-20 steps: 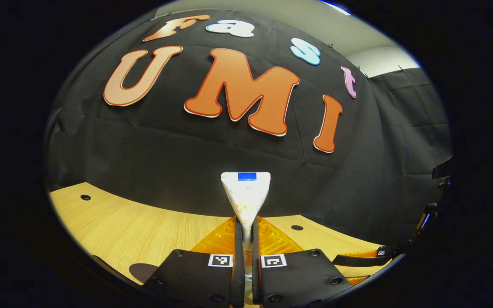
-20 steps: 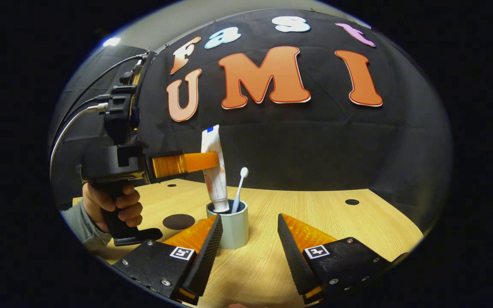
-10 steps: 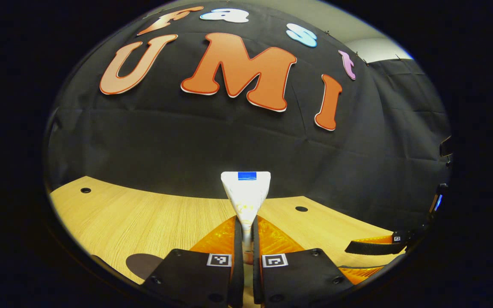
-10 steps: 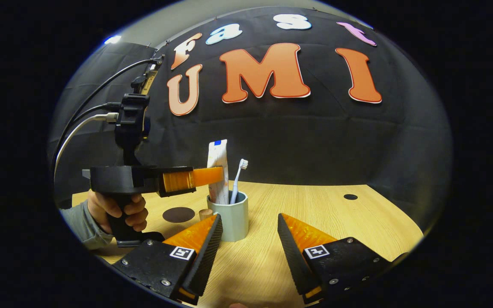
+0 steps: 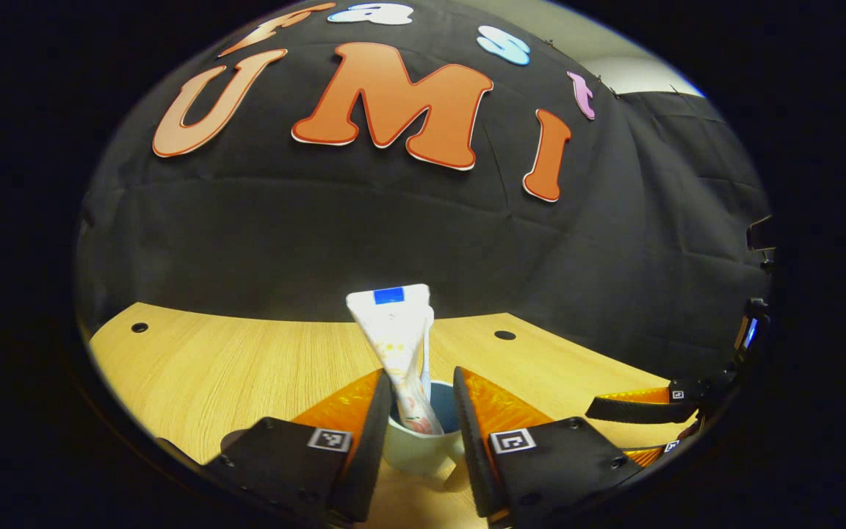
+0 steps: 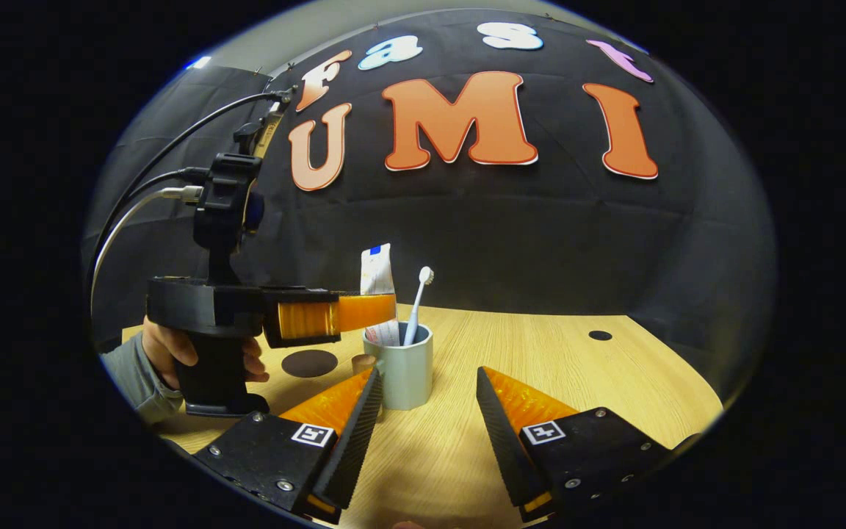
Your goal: Put the toothbrush and toothpaste on the desktop into the cup, then pick up the cup and place it on the coaster on the desktop.
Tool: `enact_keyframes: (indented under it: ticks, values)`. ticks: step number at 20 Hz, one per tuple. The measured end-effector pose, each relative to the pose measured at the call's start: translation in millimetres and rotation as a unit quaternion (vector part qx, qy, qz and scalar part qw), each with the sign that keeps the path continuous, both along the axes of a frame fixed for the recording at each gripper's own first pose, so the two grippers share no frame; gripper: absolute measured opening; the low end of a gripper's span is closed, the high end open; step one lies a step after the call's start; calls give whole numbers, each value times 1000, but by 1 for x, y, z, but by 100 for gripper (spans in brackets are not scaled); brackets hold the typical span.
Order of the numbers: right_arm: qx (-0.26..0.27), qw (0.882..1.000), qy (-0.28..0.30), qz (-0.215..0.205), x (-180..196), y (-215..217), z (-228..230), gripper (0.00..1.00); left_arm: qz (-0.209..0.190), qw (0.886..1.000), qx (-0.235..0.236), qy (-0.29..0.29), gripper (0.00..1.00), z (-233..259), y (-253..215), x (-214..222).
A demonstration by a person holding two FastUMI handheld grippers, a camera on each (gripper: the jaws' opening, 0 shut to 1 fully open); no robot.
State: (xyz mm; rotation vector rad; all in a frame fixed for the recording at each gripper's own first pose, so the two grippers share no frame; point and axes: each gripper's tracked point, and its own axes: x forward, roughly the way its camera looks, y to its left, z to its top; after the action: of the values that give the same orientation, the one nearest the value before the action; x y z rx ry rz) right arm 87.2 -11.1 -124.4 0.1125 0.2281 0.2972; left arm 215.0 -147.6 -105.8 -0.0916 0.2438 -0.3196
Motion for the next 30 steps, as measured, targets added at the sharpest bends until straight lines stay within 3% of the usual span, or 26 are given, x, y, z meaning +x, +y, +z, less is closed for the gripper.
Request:
enact_keyframes:
  ticks: [1, 4, 7, 9, 19, 22, 24, 30]
  values:
    - [-2, 1000, 1, 1, 0, 2, 0, 78, 2, 1000, -3, 2, 65, 0, 4, -1]
    - [-13, 1000, 6, 2, 1, 10, -1, 78, 4, 1000, -14, 3, 66, 4, 15, -7]
    - [-20, 1000, 13, 5, 4, 19, 0, 78, 16, 1000, -11, 2, 74, 11, 33, -17]
    - [-32, 999, 21, 2, 7, 24, -2, 78, 40, 999, 5, -6, 85, 17, 52, -21]
    - [-65, 994, 84, 0, 25, 40, -3, 79, 121, 984, 118, -62, 94, 49, 123, -55]
    - [-71, 991, 113, 5, 30, 46, -3, 80, 131, 979, 131, -80, 93, 57, 136, -68]
    - [-85, 987, 134, -1, 33, 46, -5, 80, 137, 977, 135, -92, 100, 61, 142, -74]
    - [-117, 969, 218, 3, 44, 54, -20, 81, 148, 973, 145, -99, 100, 55, 162, -85]
